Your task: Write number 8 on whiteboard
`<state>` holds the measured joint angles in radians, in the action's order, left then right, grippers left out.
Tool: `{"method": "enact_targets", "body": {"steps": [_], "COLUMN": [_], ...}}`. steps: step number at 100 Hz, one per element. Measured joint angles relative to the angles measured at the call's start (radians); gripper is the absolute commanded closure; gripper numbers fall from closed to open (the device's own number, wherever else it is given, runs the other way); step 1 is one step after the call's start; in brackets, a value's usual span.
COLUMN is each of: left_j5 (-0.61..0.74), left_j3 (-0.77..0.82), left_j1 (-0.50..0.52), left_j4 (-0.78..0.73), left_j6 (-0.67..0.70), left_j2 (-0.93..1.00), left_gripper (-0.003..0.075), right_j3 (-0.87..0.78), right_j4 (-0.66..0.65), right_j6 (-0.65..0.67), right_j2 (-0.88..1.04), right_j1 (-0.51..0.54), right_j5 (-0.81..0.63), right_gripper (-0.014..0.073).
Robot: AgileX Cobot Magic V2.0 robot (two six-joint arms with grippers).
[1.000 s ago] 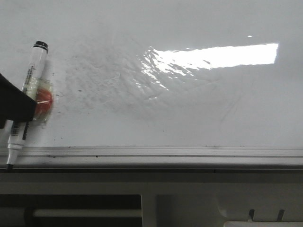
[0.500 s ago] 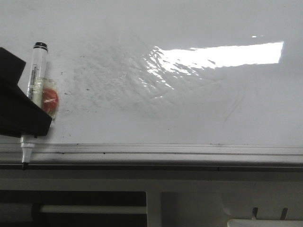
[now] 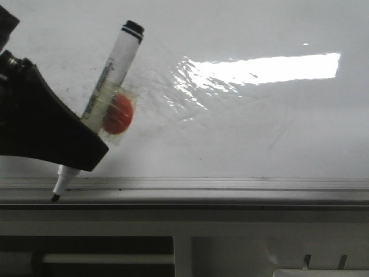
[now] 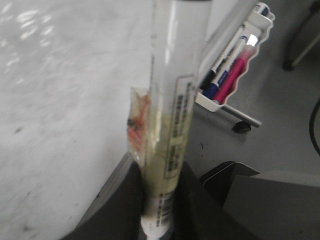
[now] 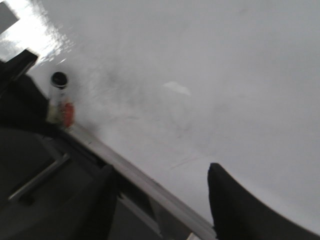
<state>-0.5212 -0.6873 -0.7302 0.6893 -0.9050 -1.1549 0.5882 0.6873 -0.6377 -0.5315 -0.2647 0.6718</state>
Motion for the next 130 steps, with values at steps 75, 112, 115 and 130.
{"method": "enact_targets", "body": {"steps": [75, 112, 115, 130], "left_j5": [0.000, 0.002, 0.004, 0.021], "left_j3": [-0.014, -0.047, -0.047, -0.047], "left_j1": [-0.124, -0.140, -0.146, -0.170], "left_j4": [-0.049, -0.057, -0.058, -0.068], "left_j6": [-0.411, -0.423, -0.426, -0.442], "left_j2": [0.000, 0.000, 0.000, 0.000], "left_gripper": [0.0741, 0.0741, 0.0741, 0.0741], "right_j3": [0.186, 0.186, 0.186, 0.186], "right_j4": [0.190, 0.206, 0.208, 0.223], "right_j6": [-0.513, -0.514, -0.514, -0.514], "right_j2": [-0.505, -0.575, -0.575, -0.575], "right_j1": [-0.461, -0.477, -0.477, -0.477], "right_j5": [-0.030, -0.075, -0.075, -0.065], "right_gripper": [0.0239, 0.0239, 0.0239, 0.0240]}}
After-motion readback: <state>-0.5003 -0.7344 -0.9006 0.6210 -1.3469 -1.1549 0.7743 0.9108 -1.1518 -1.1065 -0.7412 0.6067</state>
